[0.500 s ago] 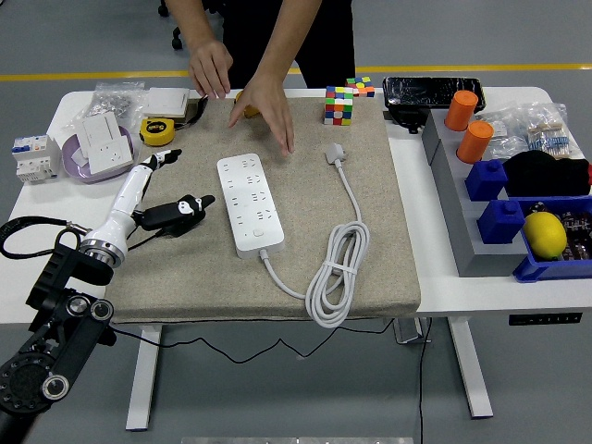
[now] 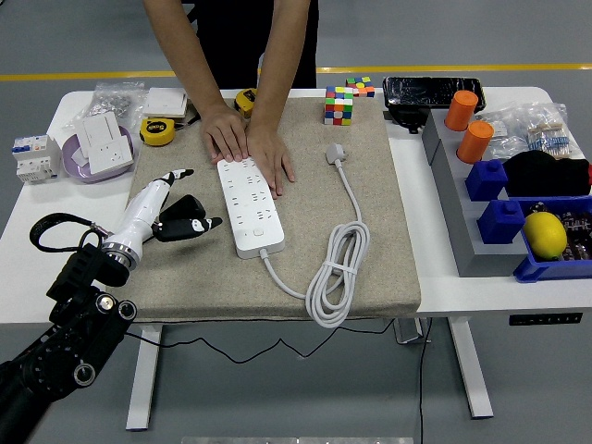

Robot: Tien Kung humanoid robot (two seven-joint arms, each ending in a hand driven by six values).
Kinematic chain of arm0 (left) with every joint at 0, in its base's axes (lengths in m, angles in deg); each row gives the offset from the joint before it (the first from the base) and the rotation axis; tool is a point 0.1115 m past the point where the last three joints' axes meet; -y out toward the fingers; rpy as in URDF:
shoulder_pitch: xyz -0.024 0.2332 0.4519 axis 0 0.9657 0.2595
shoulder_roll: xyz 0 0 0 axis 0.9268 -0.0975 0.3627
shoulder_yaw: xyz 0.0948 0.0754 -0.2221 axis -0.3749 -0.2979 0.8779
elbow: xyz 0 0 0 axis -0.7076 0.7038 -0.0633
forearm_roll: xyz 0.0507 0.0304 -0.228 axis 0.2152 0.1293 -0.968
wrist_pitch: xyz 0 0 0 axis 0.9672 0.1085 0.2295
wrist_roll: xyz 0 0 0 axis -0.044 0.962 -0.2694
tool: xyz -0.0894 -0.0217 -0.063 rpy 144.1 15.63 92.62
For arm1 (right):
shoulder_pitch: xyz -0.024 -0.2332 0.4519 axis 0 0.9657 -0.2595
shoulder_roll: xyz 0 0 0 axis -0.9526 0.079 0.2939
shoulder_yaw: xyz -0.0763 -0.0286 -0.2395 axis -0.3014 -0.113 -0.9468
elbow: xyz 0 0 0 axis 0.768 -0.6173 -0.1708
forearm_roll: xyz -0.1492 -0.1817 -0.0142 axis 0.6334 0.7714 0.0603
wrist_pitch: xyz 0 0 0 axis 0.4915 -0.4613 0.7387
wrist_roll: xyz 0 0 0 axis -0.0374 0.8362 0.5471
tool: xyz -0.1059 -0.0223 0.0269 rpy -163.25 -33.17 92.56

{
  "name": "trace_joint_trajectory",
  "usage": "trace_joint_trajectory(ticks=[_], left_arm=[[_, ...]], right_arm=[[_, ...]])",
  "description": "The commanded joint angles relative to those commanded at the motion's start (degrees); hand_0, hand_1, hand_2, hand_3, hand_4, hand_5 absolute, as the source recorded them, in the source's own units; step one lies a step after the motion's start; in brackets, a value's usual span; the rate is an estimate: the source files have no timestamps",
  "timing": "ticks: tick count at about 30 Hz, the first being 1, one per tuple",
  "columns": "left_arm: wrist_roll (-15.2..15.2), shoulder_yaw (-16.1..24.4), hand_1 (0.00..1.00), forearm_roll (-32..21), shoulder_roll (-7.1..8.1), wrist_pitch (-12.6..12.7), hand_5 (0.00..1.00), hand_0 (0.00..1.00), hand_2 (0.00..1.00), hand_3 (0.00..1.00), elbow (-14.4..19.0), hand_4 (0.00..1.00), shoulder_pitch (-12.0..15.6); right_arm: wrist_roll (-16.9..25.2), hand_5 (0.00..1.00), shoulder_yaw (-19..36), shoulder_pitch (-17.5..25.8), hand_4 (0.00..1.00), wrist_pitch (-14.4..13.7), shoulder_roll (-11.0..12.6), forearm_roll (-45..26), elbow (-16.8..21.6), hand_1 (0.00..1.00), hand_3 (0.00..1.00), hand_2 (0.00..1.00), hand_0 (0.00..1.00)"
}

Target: Pick up the plug,place it near the board,insert it into the board,press the button

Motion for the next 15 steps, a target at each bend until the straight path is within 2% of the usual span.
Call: trace_joint_trajectory(ticks=[4, 5, 6, 11, 12, 15], left_arm=[[-0.3, -0.2, 0.998, 1.5, -0.34, 0.6, 0.371, 0.998, 0.932, 0.885, -2.5, 0.998, -0.5], [-0.4, -0.2, 0.998, 1.7, -0.38, 0.8, 0.371, 0.998, 0.932, 0.885, -2.8, 0.998, -0.6], [-0.4, -0.3, 0.946, 1.9, -0.41, 0.9, 0.373, 0.984, 0.872, 0.85, -3.1, 0.998, -0.6], [-0.7, -0.2, 0.946, 3.1, -0.6, 1.9, 0.373, 0.984, 0.872, 0.85, -4.3, 0.998, -0.5], [-0.7, -0.1, 0.837, 3.4, -0.61, 2.1, 0.353, 0.917, 0.738, 0.778, -4.4, 0.998, -0.6], [-0.7, 0.0, 0.837, 4.0, -0.56, 2.3, 0.353, 0.917, 0.738, 0.778, -4.7, 0.998, -0.7]], right_arm=[[0.0, 0.612, 0.0, 0.0, 0.879, 0.0, 0.0, 0.1, 0.0, 0.583, 0.539, 0.618, 0.624], [0.0, 0.612, 0.0, 0.0, 0.879, 0.0, 0.0, 0.1, 0.0, 0.583, 0.539, 0.618, 0.624], [0.0, 0.611, 0.0, 0.0, 0.879, 0.0, 0.0, 0.1, 0.0, 0.583, 0.54, 0.618, 0.624], [0.0, 0.611, 0.1, 0.1, 0.879, 0.0, 0.0, 0.2, 0.0, 0.583, 0.54, 0.618, 0.624], [0.0, 0.61, 0.0, 0.1, 0.879, 0.0, 0.0, 0.2, 0.0, 0.584, 0.54, 0.618, 0.624], [0.0, 0.61, 0.0, 0.0, 0.879, 0.0, 0.0, 0.1, 0.0, 0.584, 0.54, 0.618, 0.624]])
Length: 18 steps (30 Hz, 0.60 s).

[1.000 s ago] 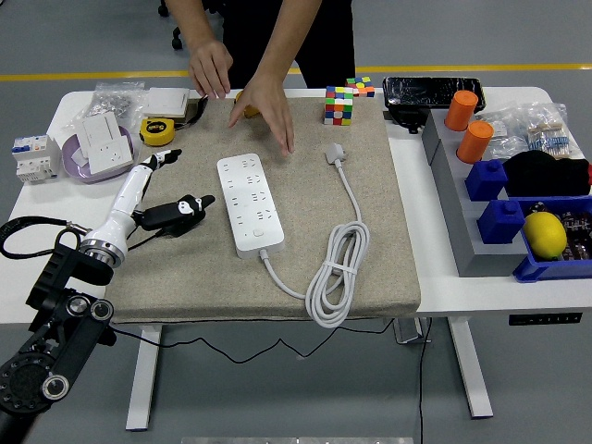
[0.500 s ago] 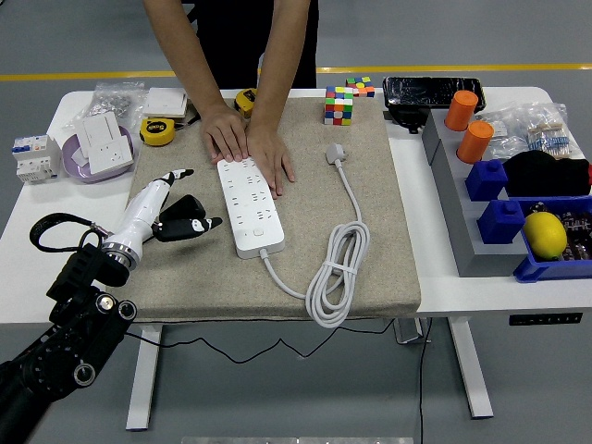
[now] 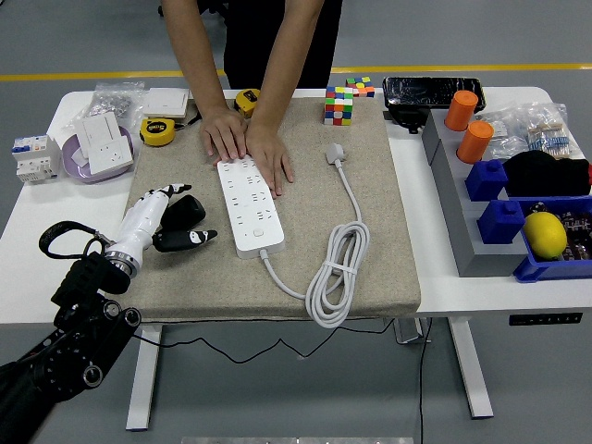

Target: Pick up the plug,place it near the board,insert it into the board,press the button

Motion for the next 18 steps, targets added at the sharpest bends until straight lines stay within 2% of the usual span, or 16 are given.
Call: trace_joint_trajectory(ticks=[2, 3, 8, 9, 14, 15, 18], left_arm=[[0.0, 0.1, 0.837, 0.3, 0.02, 0.2, 0.353, 0.917, 0.738, 0.778, -0.2, 0.998, -0.1], [-0.1, 0.2, 0.748, 0.4, 0.0, 0.2, 0.304, 0.857, 0.645, 0.706, -0.3, 0.998, -0.1], [-0.1, 0.3, 0.748, 1.4, -0.12, 0.3, 0.304, 0.857, 0.645, 0.706, -0.8, 0.998, -0.3], [-0.1, 0.3, 0.674, 1.6, -0.15, 0.4, 0.191, 0.799, 0.529, 0.576, -0.9, 0.875, -0.3], [0.0, 0.4, 0.674, 2.4, -0.25, 0.5, 0.191, 0.799, 0.529, 0.576, -1.5, 0.875, -0.5], [0.0, 0.5, 0.657, 2.6, -0.26, 0.6, 0.166, 0.781, 0.511, 0.562, -1.6, 0.826, -0.6], [0.0, 0.5, 0.657, 2.9, -0.29, 0.8, 0.166, 0.781, 0.511, 0.562, -2.0, 0.826, -0.7]], right_arm=[[0.0, 0.61, -0.1, 0.0, 0.879, 0.0, 0.0, -0.1, 0.0, 0.584, 0.54, 0.618, 0.624], [0.0, 0.61, 0.0, 0.0, 0.879, 0.0, 0.0, -0.1, 0.0, 0.584, 0.54, 0.617, 0.623], [0.0, 0.61, 0.1, 0.0, 0.879, 0.0, 0.1, -0.1, 0.0, 0.584, 0.54, 0.617, 0.623], [0.0, 0.61, 0.1, 0.0, 0.879, 0.0, 0.1, -0.1, 0.0, 0.583, 0.54, 0.618, 0.624], [0.0, 0.61, 0.0, -0.1, 0.879, 0.0, 0.1, -0.3, 0.0, 0.583, 0.54, 0.618, 0.624], [0.0, 0.609, -0.1, -0.1, 0.878, -0.1, 0.1, -0.4, 0.0, 0.583, 0.54, 0.617, 0.624], [0.1, 0.609, -0.2, -0.2, 0.878, -0.1, 0.1, -0.5, 0.0, 0.583, 0.54, 0.617, 0.624]])
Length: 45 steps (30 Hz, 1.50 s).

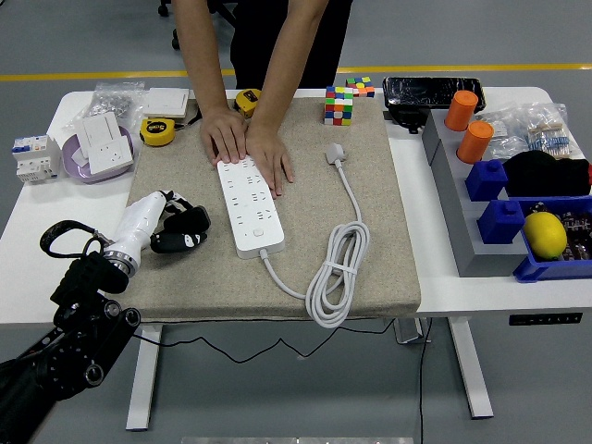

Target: Pick up the plug,place it near the board,insert it into the board,press the button

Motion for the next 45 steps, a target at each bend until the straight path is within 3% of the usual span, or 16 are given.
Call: trace_joint_trajectory(ticks=[9, 32, 33, 38, 39, 44, 45], left_arm=[[-0.4, 0.3, 0.672, 0.3, -0.23, 0.7, 0.181, 0.765, 0.546, 0.561, -0.8, 0.813, -0.5], [-0.4, 1.2, 0.684, 0.9, 0.04, 0.3, 0.205, 0.752, 0.571, 0.566, 1.2, 0.817, -0.5], [-0.4, 1.2, 0.754, 0.9, 0.04, 0.3, 0.212, 0.753, 0.684, 0.588, 1.2, 0.841, -0.5], [-0.1, 1.3, 0.754, 1.3, 0.1, -0.1, 0.212, 0.753, 0.684, 0.588, 1.3, 0.841, -0.5], [-0.1, 1.2, 0.832, 1.4, 0.11, -0.1, 0.225, 0.788, 0.765, 0.646, 1.3, 0.88, -0.5], [0.3, 1.2, 0.832, 2.0, 0.09, -0.6, 0.225, 0.788, 0.765, 0.646, 1.0, 0.88, -0.5], [0.5, 1.2, 0.954, 2.2, 0.09, -0.9, 0.259, 0.873, 0.889, 0.805, 0.9, 0.942, -0.5]], right_arm=[[0.0, 0.609, 0.1, 0.0, 0.879, 0.0, 0.0, 0.0, 0.0, 0.584, 0.54, 0.617, 0.625], [0.0, 0.609, -0.3, -0.1, 0.878, 0.0, 0.1, -0.5, 0.0, 0.584, 0.539, 0.617, 0.624], [0.0, 0.609, -0.2, -0.1, 0.878, 0.0, 0.1, -0.5, 0.0, 0.584, 0.539, 0.617, 0.624], [0.0, 0.609, -0.3, 0.0, 0.878, 0.0, 0.2, -0.5, 0.0, 0.584, 0.539, 0.617, 0.624], [0.0, 0.608, -0.3, 0.0, 0.878, 0.0, 0.2, -0.5, 0.0, 0.584, 0.539, 0.616, 0.624], [0.0, 0.608, -0.3, 0.0, 0.878, 0.0, 0.2, -0.5, 0.0, 0.584, 0.539, 0.616, 0.624], [0.0, 0.608, -0.3, 0.0, 0.878, 0.0, 0.2, -0.5, 0.0, 0.585, 0.539, 0.616, 0.624]])
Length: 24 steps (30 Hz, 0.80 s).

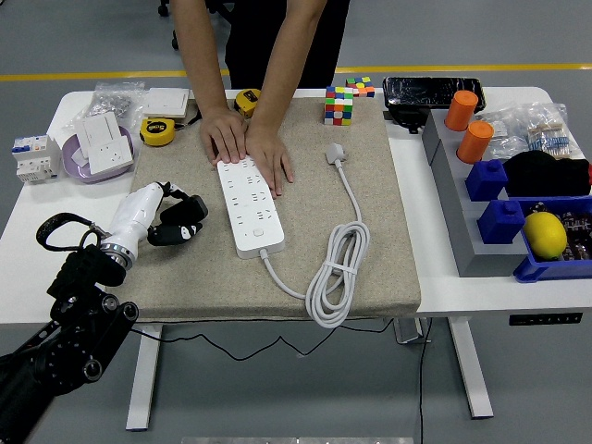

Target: Pick up the plug,place it near the board,insert it into the board,press the button

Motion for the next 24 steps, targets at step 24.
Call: trace_joint_trajectory(ticks=[24], left_arm=[[1.0, 0.3, 0.741, 5.0, -0.05, 3.5, 0.262, 0.855, 0.64, 0.709, -0.6, 0.923, 0.0]], right_arm=[[0.0, 0.608, 0.0, 0.1, 0.879, 0.0, 0.1, 0.1, 0.0, 0.584, 0.539, 0.617, 0.624]])
